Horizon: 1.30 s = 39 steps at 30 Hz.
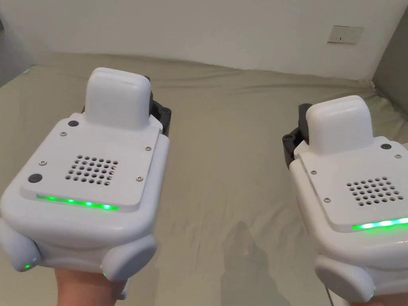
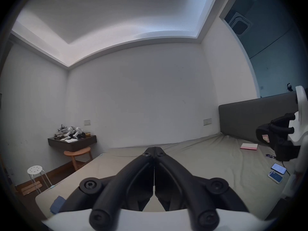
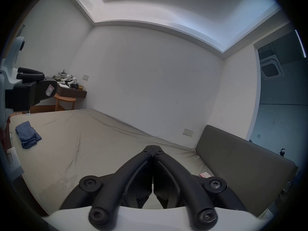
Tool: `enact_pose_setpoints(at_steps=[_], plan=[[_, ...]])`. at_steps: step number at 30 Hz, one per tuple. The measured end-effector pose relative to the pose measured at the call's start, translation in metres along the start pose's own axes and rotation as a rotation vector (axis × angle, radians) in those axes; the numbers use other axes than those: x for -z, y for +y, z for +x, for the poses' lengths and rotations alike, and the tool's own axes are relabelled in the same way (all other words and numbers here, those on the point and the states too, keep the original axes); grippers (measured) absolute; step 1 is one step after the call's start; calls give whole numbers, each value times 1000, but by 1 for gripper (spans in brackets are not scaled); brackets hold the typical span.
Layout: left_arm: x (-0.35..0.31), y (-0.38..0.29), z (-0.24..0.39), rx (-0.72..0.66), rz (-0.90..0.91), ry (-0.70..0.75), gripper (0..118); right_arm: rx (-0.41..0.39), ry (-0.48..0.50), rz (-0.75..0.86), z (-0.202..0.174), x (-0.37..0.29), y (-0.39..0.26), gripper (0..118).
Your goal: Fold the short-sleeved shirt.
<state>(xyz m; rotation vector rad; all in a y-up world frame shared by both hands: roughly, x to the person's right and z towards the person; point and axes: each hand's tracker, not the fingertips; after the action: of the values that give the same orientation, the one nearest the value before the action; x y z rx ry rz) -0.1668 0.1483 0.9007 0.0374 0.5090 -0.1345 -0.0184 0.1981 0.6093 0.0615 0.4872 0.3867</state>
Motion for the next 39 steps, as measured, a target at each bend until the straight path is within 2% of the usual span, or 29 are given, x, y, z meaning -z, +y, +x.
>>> enact_pose_setpoints(at_steps=[4, 7, 14, 28, 37, 38, 39], plan=[[0, -4, 7, 17, -7, -16, 0, 42, -24, -2, 4, -6, -6, 2], [1, -5, 15, 82, -33, -12, 0, 44, -40, 5, 3, -10, -13, 2], [-2, -7, 21, 66, -38, -10, 0, 74, -26, -28, 4, -3, -25, 2], [-1, -20, 33, 79, -11, 41, 0, 64, 1, -30, -2, 1, -30, 2], [0, -17, 26, 69, -32, 19, 0, 76, 4, -20, -3, 2, -30, 3], [1, -15, 24, 64, -38, 11, 0, 81, 7, -18, -2, 2, -30, 4], [2, -15, 23, 61, -42, 9, 0, 87, 9, -17, -1, 3, -29, 16]])
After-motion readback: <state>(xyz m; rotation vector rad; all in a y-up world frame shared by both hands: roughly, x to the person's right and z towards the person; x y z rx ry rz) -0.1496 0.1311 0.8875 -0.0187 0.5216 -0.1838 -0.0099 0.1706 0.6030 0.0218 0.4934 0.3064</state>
